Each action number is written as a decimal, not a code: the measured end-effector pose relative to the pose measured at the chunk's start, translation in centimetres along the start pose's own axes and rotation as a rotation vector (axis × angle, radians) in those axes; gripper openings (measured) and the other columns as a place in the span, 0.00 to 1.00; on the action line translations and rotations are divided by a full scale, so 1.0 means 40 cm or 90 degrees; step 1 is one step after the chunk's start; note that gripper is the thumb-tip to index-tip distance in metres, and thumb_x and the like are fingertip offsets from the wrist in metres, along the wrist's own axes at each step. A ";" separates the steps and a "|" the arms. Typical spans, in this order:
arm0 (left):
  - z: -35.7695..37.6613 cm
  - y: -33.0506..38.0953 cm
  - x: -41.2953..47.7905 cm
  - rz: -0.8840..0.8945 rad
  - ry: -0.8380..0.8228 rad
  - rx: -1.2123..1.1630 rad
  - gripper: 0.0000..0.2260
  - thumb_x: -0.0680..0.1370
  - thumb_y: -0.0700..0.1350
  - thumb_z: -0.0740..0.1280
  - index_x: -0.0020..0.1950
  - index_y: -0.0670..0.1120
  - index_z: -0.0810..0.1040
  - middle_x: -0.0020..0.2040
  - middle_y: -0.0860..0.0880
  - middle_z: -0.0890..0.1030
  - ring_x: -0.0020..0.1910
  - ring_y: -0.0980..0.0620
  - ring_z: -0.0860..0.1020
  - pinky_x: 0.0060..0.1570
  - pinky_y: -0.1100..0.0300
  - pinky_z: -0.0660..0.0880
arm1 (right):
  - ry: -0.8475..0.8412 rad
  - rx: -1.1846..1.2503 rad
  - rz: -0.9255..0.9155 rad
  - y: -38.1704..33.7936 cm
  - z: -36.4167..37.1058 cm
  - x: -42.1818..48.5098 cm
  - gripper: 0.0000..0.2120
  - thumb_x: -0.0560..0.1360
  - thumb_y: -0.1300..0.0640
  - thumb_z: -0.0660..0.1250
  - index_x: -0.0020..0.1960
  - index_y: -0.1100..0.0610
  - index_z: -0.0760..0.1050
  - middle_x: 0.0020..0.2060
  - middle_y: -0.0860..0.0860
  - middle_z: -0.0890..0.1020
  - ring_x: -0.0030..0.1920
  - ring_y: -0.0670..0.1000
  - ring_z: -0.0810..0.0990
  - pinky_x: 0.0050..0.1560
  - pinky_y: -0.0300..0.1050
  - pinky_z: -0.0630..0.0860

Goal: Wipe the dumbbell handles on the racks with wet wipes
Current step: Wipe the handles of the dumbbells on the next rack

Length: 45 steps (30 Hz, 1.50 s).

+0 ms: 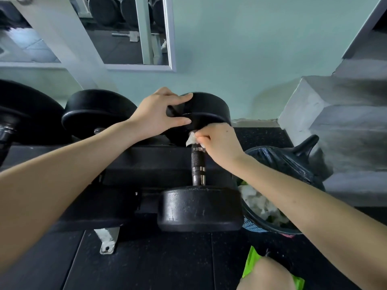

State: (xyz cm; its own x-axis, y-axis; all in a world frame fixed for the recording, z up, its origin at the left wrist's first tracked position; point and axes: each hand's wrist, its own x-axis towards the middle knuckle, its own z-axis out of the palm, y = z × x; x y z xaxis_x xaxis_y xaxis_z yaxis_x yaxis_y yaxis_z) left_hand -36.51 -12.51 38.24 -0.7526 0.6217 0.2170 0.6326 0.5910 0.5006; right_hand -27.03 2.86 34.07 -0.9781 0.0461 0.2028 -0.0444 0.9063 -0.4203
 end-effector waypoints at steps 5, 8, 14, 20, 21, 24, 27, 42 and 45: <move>0.000 -0.002 0.000 -0.002 -0.002 0.003 0.26 0.73 0.52 0.72 0.69 0.59 0.69 0.59 0.51 0.73 0.55 0.52 0.73 0.49 0.70 0.62 | -0.089 -0.071 -0.120 0.007 -0.009 -0.066 0.11 0.77 0.63 0.61 0.45 0.57 0.82 0.37 0.47 0.76 0.38 0.49 0.74 0.34 0.39 0.63; 0.001 -0.001 -0.004 0.002 0.002 0.004 0.26 0.73 0.53 0.71 0.69 0.60 0.69 0.59 0.51 0.73 0.55 0.53 0.73 0.51 0.68 0.63 | -0.134 0.086 -0.066 0.019 -0.028 -0.102 0.11 0.77 0.61 0.64 0.49 0.52 0.84 0.35 0.39 0.77 0.35 0.40 0.76 0.40 0.28 0.68; 0.004 -0.002 -0.006 -0.002 0.006 -0.005 0.25 0.73 0.53 0.71 0.69 0.60 0.69 0.60 0.52 0.73 0.56 0.54 0.72 0.52 0.68 0.63 | -0.013 0.235 0.099 0.062 0.009 -0.086 0.10 0.76 0.64 0.65 0.44 0.52 0.83 0.37 0.47 0.84 0.37 0.43 0.81 0.44 0.35 0.76; 0.006 -0.005 -0.001 -0.007 0.011 0.001 0.25 0.72 0.53 0.72 0.68 0.60 0.70 0.59 0.53 0.72 0.55 0.57 0.71 0.53 0.67 0.63 | -0.050 0.458 0.194 0.065 0.015 -0.111 0.10 0.73 0.70 0.67 0.49 0.60 0.83 0.39 0.51 0.85 0.41 0.49 0.85 0.46 0.42 0.81; 0.006 -0.004 0.000 -0.009 0.012 0.002 0.25 0.72 0.53 0.72 0.68 0.60 0.70 0.59 0.53 0.72 0.56 0.57 0.71 0.53 0.67 0.63 | -0.025 0.480 0.219 0.066 0.022 -0.088 0.11 0.73 0.71 0.66 0.47 0.59 0.83 0.40 0.53 0.85 0.42 0.51 0.85 0.47 0.46 0.82; 0.005 0.001 -0.002 -0.015 0.013 -0.005 0.26 0.72 0.52 0.72 0.69 0.60 0.70 0.59 0.53 0.72 0.57 0.57 0.71 0.54 0.68 0.62 | 0.031 0.572 0.304 0.057 0.040 -0.037 0.14 0.73 0.71 0.64 0.43 0.54 0.81 0.42 0.55 0.85 0.45 0.52 0.84 0.51 0.51 0.81; 0.006 0.004 0.000 -0.025 0.012 -0.008 0.26 0.72 0.52 0.72 0.68 0.60 0.70 0.59 0.54 0.72 0.57 0.57 0.71 0.53 0.69 0.62 | -0.028 0.666 0.367 0.050 0.042 -0.033 0.08 0.76 0.66 0.64 0.43 0.56 0.79 0.44 0.54 0.83 0.47 0.53 0.83 0.50 0.49 0.81; 0.011 0.002 0.000 -0.016 0.000 -0.020 0.26 0.73 0.52 0.71 0.70 0.60 0.69 0.60 0.53 0.71 0.57 0.54 0.72 0.51 0.70 0.61 | -0.225 0.498 0.433 0.017 -0.004 -0.123 0.05 0.73 0.65 0.69 0.39 0.60 0.78 0.44 0.61 0.83 0.34 0.47 0.79 0.39 0.42 0.81; 0.008 -0.002 0.000 -0.011 -0.006 -0.028 0.26 0.73 0.52 0.71 0.70 0.59 0.68 0.61 0.52 0.71 0.58 0.53 0.72 0.52 0.69 0.61 | -0.298 0.459 0.394 0.007 -0.045 -0.137 0.04 0.74 0.67 0.66 0.42 0.62 0.78 0.24 0.46 0.80 0.22 0.39 0.73 0.25 0.30 0.70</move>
State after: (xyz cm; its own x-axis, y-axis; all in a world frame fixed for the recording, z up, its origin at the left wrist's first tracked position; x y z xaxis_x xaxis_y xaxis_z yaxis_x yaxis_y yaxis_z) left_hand -36.51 -12.37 37.95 -0.7613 0.6165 0.2009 0.6112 0.5786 0.5401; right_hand -21.30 3.60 34.43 -0.8458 0.1085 -0.5223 0.5281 0.3089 -0.7910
